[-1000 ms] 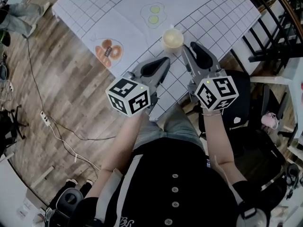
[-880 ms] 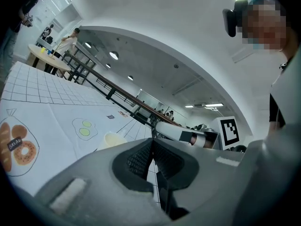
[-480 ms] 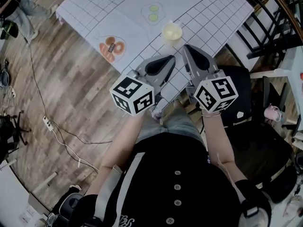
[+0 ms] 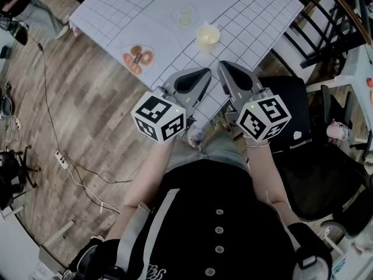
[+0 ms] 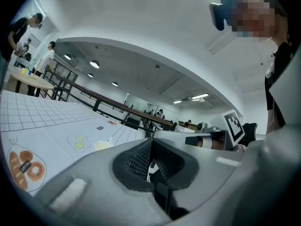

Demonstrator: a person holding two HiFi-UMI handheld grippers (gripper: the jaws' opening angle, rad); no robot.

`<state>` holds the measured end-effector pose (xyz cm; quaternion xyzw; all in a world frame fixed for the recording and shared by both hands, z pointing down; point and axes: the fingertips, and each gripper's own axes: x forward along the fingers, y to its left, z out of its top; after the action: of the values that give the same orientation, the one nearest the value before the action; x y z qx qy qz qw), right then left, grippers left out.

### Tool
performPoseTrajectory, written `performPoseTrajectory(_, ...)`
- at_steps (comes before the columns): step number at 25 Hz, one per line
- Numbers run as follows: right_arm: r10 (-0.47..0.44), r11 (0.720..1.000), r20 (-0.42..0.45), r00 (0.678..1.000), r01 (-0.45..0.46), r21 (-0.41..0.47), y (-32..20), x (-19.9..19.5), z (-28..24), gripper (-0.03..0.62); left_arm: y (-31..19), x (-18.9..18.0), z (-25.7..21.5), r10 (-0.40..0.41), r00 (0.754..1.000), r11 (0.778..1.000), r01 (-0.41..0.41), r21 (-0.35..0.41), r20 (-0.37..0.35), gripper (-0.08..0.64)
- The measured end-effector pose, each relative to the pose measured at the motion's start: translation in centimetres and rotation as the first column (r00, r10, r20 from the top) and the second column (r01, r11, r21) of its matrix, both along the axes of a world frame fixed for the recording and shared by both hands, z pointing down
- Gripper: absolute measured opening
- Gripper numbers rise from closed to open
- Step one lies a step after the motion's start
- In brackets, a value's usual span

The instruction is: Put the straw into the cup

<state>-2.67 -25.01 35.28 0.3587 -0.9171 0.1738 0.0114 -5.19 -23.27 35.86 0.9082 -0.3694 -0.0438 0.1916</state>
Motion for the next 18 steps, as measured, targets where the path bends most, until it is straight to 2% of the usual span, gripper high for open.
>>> performPoseTrajectory(5,-0.022,1.0,-0.028,0.999,0.022,-0.014,1.7,-0.7,0.4,0.0,0.7,-0.3,-0.3,0.004,1.0,1.0,-0.004,0.005,-0.016,0.0)
performPoseTrajectory(10,-0.008,1.0,-0.042,0.999,0.007,-0.027,2.3,-0.3,0.8,0.0,1.4,-0.3,-0.1,0.012,1.0,1.0,-0.012,0.0,-0.018,0.0)
performPoseTrajectory(18,-0.021,0.999,-0.052,0.998,0.018,-0.044,3.0,-0.3,1.5,0.0,2.2,0.5,0.7,0.012,0.999,0.999,-0.013,-0.033,-0.032,0.0)
